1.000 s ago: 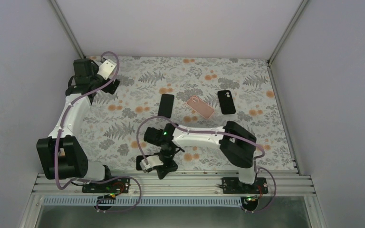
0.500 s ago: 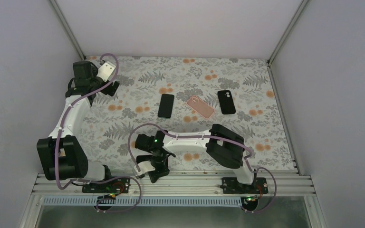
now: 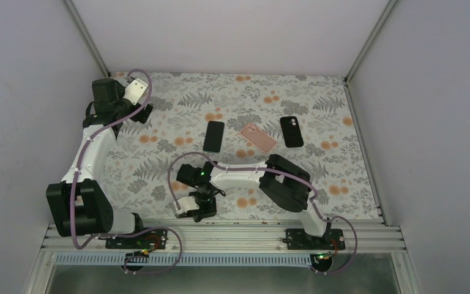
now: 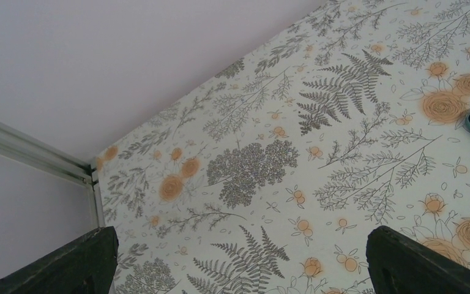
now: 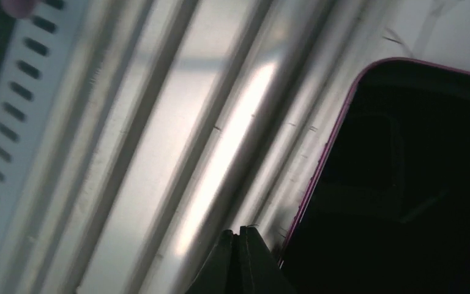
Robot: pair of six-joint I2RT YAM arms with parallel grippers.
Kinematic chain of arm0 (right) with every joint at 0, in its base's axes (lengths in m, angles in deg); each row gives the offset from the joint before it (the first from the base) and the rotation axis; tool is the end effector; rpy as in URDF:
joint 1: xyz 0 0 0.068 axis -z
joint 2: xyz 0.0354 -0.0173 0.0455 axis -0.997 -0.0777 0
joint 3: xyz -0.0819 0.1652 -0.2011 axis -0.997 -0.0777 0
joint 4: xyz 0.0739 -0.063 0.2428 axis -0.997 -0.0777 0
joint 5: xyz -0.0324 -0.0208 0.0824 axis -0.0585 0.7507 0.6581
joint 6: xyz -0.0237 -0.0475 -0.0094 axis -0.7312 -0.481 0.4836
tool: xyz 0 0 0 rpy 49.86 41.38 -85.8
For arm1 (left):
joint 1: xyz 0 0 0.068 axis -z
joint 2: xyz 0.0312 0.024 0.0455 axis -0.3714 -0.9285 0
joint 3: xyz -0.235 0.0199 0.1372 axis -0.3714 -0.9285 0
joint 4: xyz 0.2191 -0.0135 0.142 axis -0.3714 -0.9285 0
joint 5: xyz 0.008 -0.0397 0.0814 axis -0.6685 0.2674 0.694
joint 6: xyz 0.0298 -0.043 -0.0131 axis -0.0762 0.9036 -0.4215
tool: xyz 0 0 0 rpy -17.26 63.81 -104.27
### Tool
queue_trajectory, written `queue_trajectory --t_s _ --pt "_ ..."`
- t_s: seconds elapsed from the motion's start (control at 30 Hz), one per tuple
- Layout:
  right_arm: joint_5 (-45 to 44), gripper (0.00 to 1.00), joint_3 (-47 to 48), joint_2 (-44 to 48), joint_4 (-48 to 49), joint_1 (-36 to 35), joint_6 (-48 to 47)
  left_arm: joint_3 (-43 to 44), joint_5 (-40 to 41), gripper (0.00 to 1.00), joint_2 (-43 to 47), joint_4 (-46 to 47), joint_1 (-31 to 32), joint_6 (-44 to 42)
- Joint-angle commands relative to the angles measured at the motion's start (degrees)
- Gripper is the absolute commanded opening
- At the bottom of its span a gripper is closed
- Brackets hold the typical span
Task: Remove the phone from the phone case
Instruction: Move the phone to the center of the board.
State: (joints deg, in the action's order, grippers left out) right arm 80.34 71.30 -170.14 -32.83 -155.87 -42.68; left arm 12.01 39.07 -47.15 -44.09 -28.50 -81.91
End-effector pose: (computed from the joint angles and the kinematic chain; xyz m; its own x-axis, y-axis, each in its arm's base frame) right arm 0.1166 0.3795 0.1319 0.3243 -0.8412 -0.4328 -0.8380 -0.4677 0.2812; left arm 0.3091 0.0270 0.3090 -0.3956 0.4908 -0.7763 0.3868 0.8557 0.3438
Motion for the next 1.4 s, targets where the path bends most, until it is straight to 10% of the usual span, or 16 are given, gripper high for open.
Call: queue_trajectory --t_s 0.0,0.77,1.13,1.23,1.33,1.37 --pt "-2.8 0.04 0.6 -0.2 2.5 2.5 1.7 -0.8 -0.9 1.00 1.7 1.3 -0.6 0.7" --pt "-14.1 0.04 11.1 -6.4 11.7 13.9 13.0 -4.1 -1.2 1.00 6.3 4.2 -0.8 0.1" --pt "-4.7 0.05 9.1 4.3 6.3 17.8 8.5 -4.2 -2.4 1.00 7.1 3.6 -1.7 -0.5" --pt "-2.9 0.25 9.5 10.6 1.5 18.6 7.7 -4.1 -3.8 1.00 7.5 3.1 -2.5 -0.5" --pt "-2.5 0.94 10.2 17.1 -2.9 21.0 7.5 -4.3 -6.4 1.00 7.7 2.4 -3.4 -0.6" --pt "-3.2 0.99 10.3 19.3 -2.9 22.4 8.2 -4.4 -7.1 1.00 7.8 2.2 -3.7 -0.7"
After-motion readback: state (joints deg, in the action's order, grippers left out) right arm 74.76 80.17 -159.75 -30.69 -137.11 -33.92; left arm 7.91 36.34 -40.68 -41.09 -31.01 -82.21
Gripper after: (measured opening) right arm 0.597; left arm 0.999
